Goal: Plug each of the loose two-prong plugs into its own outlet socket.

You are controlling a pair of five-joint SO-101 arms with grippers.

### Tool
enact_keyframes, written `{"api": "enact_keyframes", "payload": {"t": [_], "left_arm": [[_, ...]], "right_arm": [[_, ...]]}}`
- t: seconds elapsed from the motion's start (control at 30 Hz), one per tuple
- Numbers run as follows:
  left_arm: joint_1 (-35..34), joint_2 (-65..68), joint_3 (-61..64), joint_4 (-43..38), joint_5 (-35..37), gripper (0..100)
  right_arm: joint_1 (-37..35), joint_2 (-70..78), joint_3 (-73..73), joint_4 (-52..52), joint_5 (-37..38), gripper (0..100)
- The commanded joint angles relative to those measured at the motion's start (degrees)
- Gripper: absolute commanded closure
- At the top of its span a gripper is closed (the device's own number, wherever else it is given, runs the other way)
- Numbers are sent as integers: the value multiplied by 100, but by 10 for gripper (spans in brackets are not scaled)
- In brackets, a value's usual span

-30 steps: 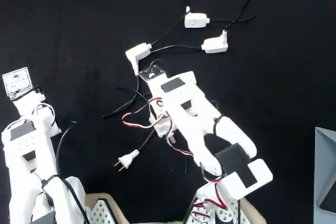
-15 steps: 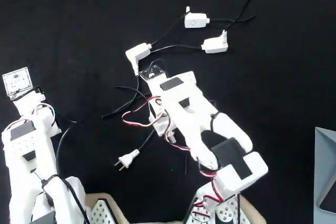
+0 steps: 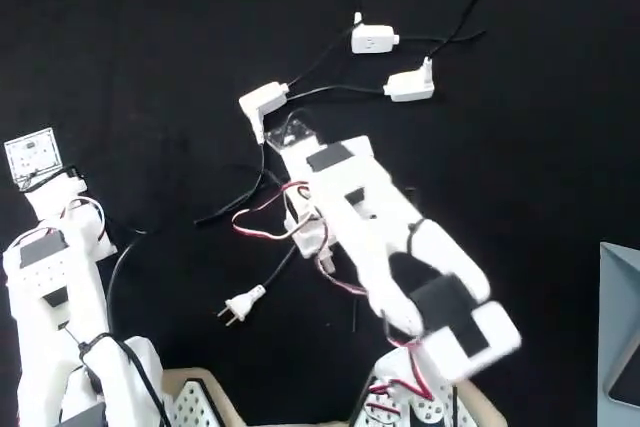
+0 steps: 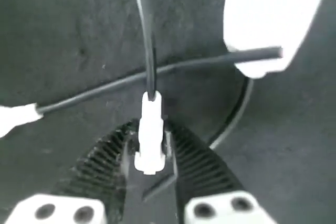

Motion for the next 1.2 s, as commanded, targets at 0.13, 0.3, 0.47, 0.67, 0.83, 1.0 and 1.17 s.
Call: {"api": "enact_keyframes", "payload": {"t": [0.13,0.3,0.47,0.67,0.83,1.0,1.17], "left_arm": [[13,-167,-180,-79,26,955],[101,-167,-576,-26,44,955],[769,-167,-1112,545,132,955],[1613,-167,-1657,598,853,955],[2440,-167,-1912,589,1178,955],[2967,-167,-1851,369,1327,960],[3512,-176,-1701,360,1284,960]], "right_arm": [[62,-2730,-242,431,-62,987],[62,-3978,-75,-88,-448,987],[35,-4567,936,-1363,-519,987],[-114,-4831,2149,-2760,-510,987],[-633,-5095,2624,-3068,-510,987],[-1002,-5763,2870,-2971,-510,987],[-1327,-6387,3266,-2954,-510,987]]}}
